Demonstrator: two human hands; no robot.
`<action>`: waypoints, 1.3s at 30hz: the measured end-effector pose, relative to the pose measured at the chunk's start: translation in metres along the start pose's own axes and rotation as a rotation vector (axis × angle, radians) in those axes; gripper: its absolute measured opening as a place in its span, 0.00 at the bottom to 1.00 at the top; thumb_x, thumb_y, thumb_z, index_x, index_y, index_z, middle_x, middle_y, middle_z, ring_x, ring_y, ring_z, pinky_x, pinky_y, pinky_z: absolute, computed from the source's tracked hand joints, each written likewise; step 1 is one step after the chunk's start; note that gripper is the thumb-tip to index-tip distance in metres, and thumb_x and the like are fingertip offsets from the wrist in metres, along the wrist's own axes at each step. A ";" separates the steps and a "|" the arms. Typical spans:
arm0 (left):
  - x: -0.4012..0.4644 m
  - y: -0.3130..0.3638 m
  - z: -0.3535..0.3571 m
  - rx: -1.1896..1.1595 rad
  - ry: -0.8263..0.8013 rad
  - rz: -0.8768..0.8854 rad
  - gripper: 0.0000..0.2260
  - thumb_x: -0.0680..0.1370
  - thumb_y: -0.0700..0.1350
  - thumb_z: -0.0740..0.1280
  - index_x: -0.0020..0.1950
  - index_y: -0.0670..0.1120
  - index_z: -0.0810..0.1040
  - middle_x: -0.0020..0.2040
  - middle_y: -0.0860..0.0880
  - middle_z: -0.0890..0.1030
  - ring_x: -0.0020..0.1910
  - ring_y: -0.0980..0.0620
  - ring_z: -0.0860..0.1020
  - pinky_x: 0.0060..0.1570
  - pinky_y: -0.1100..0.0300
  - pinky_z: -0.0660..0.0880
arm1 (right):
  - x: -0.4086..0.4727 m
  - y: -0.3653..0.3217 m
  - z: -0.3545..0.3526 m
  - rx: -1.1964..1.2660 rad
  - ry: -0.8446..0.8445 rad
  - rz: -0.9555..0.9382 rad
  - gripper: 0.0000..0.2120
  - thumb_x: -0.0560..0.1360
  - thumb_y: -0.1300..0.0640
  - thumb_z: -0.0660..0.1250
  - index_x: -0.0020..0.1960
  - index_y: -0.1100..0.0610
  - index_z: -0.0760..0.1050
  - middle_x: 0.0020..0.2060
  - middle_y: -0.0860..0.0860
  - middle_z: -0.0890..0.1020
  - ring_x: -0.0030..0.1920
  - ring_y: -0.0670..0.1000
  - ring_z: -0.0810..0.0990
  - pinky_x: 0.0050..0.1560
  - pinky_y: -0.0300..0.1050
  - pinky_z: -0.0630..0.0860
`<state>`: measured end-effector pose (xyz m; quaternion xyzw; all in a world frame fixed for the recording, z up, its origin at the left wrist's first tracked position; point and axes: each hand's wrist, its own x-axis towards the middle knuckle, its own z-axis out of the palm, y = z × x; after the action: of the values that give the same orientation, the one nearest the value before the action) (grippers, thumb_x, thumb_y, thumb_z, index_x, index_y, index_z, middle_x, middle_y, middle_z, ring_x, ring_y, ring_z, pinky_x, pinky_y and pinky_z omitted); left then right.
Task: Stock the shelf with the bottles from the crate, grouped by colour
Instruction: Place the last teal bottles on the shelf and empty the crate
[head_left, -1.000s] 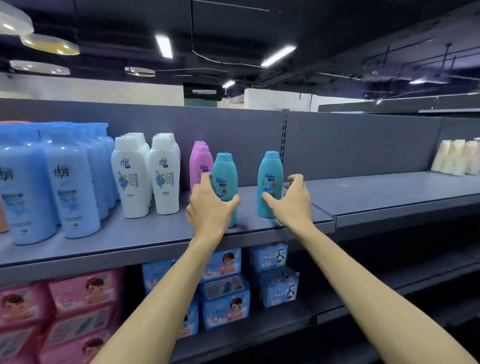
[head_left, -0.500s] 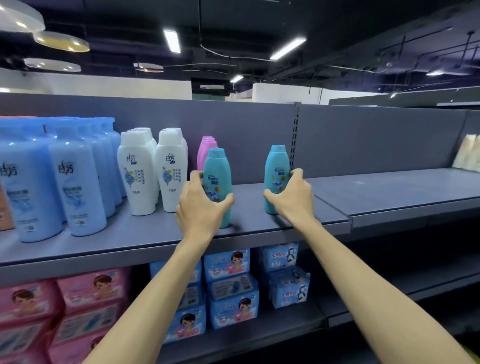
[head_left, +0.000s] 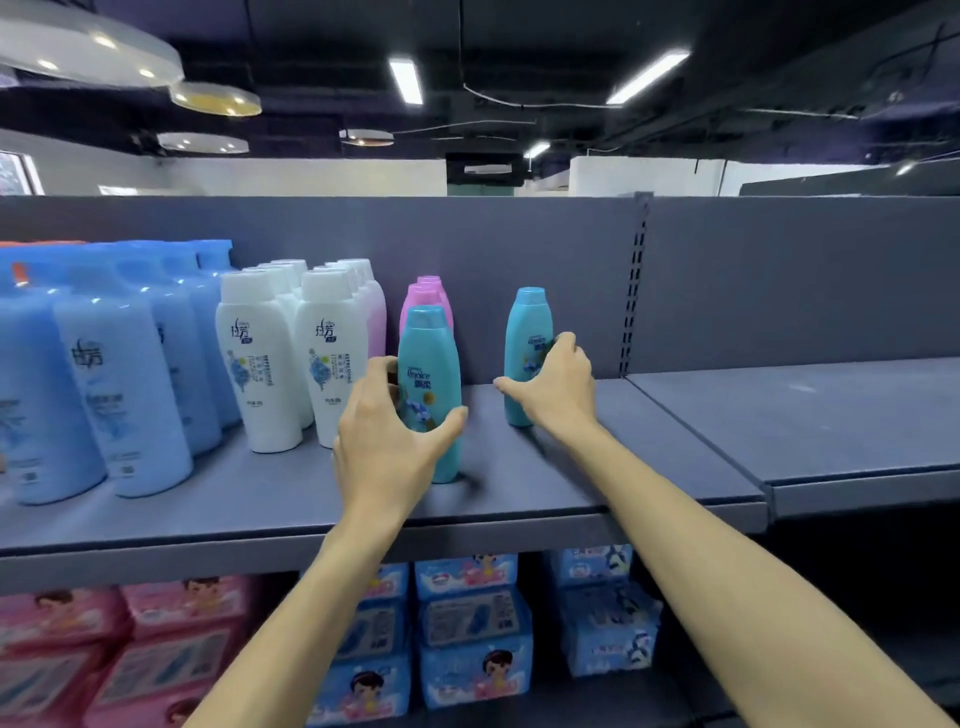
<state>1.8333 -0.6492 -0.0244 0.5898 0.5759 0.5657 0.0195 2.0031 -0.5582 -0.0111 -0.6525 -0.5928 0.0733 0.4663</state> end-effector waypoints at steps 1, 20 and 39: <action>0.000 0.000 0.002 0.005 0.007 -0.005 0.26 0.65 0.58 0.77 0.57 0.55 0.70 0.49 0.56 0.78 0.46 0.52 0.78 0.40 0.57 0.73 | 0.007 -0.002 0.007 -0.001 -0.013 0.010 0.32 0.66 0.47 0.80 0.57 0.60 0.65 0.55 0.56 0.74 0.54 0.58 0.77 0.48 0.49 0.71; 0.000 -0.001 0.015 0.005 0.077 -0.032 0.25 0.63 0.57 0.78 0.55 0.59 0.71 0.49 0.59 0.79 0.46 0.57 0.79 0.45 0.52 0.78 | 0.086 -0.011 0.077 -0.056 0.017 0.089 0.34 0.67 0.49 0.79 0.61 0.60 0.62 0.60 0.57 0.70 0.58 0.60 0.75 0.42 0.49 0.69; -0.003 0.006 0.029 0.125 -0.060 -0.118 0.24 0.63 0.57 0.78 0.49 0.51 0.70 0.46 0.55 0.78 0.46 0.53 0.78 0.44 0.54 0.75 | 0.077 0.000 0.028 -0.143 -0.221 -0.111 0.36 0.65 0.42 0.79 0.60 0.59 0.63 0.57 0.55 0.70 0.54 0.60 0.75 0.46 0.49 0.71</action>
<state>1.8577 -0.6353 -0.0326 0.5716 0.6431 0.5085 0.0334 2.0072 -0.4785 0.0085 -0.6384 -0.6794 0.0764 0.3535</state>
